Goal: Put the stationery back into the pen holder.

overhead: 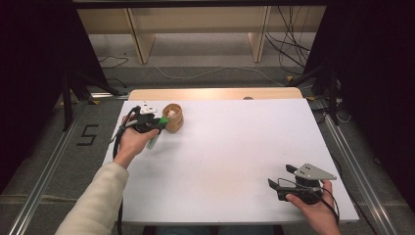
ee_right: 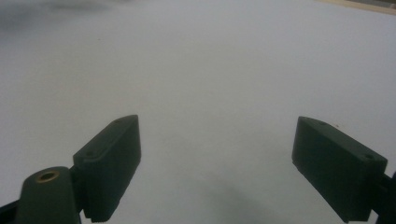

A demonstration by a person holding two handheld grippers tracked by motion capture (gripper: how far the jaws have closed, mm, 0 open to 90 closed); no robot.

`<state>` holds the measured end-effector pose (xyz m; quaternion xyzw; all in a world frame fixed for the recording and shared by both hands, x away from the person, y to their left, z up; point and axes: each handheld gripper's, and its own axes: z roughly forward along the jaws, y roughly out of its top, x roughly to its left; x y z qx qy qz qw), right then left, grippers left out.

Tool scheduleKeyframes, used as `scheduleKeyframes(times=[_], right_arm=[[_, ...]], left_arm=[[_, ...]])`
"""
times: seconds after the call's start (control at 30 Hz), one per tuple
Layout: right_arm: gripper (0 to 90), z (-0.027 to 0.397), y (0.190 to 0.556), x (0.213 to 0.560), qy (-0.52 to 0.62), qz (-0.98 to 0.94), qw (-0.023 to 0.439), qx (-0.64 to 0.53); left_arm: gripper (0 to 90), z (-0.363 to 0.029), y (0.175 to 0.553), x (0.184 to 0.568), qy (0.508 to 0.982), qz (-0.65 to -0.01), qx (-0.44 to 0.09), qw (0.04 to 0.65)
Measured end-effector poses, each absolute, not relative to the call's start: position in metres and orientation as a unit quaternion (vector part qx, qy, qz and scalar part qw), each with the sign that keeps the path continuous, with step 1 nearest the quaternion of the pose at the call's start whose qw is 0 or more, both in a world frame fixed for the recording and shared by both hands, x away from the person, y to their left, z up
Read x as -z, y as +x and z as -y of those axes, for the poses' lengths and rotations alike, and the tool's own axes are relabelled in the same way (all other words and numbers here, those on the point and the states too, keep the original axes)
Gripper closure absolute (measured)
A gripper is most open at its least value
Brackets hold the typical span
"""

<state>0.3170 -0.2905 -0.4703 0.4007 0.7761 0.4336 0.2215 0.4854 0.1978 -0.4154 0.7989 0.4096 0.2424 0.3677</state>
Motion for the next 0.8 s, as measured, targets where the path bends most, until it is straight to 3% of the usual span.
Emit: scheduleKeyframes(times=[0.8], right_arm=[[16.3, 0.2899, 0.3167, 0.4703, 0.401, -0.775, 0.222, -0.435]], left_arm=[[67.2, -0.1974, 0.4846, 0.4184, 0.752, -0.381, -0.281, 0.459]])
